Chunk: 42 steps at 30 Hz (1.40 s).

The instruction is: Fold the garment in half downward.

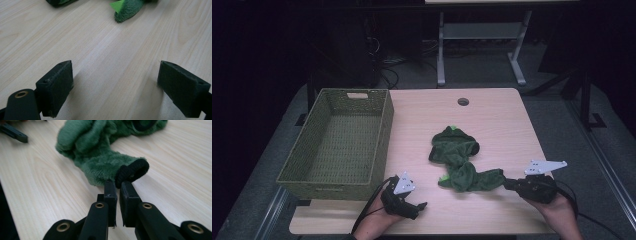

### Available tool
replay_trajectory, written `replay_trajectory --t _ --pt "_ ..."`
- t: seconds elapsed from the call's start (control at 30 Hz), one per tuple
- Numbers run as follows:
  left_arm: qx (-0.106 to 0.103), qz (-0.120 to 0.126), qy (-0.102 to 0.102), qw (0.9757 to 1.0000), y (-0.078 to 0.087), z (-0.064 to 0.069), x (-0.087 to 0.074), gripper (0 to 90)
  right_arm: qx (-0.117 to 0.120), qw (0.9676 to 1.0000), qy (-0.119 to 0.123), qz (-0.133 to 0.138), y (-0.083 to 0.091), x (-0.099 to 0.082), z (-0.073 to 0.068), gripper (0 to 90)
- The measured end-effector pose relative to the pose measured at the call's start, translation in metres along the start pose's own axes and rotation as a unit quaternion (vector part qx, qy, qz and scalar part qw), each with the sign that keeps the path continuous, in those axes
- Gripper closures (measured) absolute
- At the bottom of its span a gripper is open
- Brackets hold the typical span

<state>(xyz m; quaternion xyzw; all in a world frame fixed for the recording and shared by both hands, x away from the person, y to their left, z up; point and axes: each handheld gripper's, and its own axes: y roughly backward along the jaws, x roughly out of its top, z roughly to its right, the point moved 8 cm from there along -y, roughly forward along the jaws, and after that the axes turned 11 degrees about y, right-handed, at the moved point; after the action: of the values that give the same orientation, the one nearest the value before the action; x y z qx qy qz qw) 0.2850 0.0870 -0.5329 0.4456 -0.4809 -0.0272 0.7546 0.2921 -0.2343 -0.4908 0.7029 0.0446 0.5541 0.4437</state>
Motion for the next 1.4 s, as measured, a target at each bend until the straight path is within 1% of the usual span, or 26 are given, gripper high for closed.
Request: replay_trajectory --t 0.17,0.37,0.53,0.87,1.03,1.07,1.13,1.23,1.4 --pt "0.0 0.0 0.0 1.0 0.0 0.0 0.0 12.6 0.01 0.9997 0.014 0.016 0.002 0.01 -0.007 84.1" --pt "0.0 0.0 0.0 1.0 0.0 0.0 0.0 12.6 0.017 0.9991 0.03 0.025 0.001 0.021 -0.013 84.2" --pt "0.0 -0.001 -0.001 1.0 0.0 0.0 0.0 12.6 0.026 0.9982 0.046 0.028 0.0 0.032 -0.02 84.7" --pt "0.0 0.001 0.0 1.0 0.0 0.0 0.0 12.6 0.044 0.9949 0.082 0.038 -0.008 0.059 -0.033 85.4" --pt "0.0 0.001 0.001 1.0 -0.001 0.0 0.001 12.6 0.058 0.993 0.096 0.037 -0.017 0.071 -0.04 85.4" --pt "0.0 0.001 0.0 1.0 -0.001 0.0 0.001 12.6 0.062 0.9921 0.102 0.037 -0.019 0.073 -0.041 85.5" --pt "0.0 0.001 0.0 1.0 -0.001 0.0 0.001 12.6 0.068 0.9913 0.107 0.037 -0.025 0.079 -0.044 85.5" --pt "0.0 0.001 0.0 1.0 -0.001 0.0 0.001 12.6 0.077 0.9897 0.116 0.033 -0.036 0.088 -0.048 85.4" --pt "0.0 0.001 0.0 1.0 -0.001 0.0 0.001 12.6 0.095 0.988 0.12 0.021 -0.059 0.095 -0.051 85.3"
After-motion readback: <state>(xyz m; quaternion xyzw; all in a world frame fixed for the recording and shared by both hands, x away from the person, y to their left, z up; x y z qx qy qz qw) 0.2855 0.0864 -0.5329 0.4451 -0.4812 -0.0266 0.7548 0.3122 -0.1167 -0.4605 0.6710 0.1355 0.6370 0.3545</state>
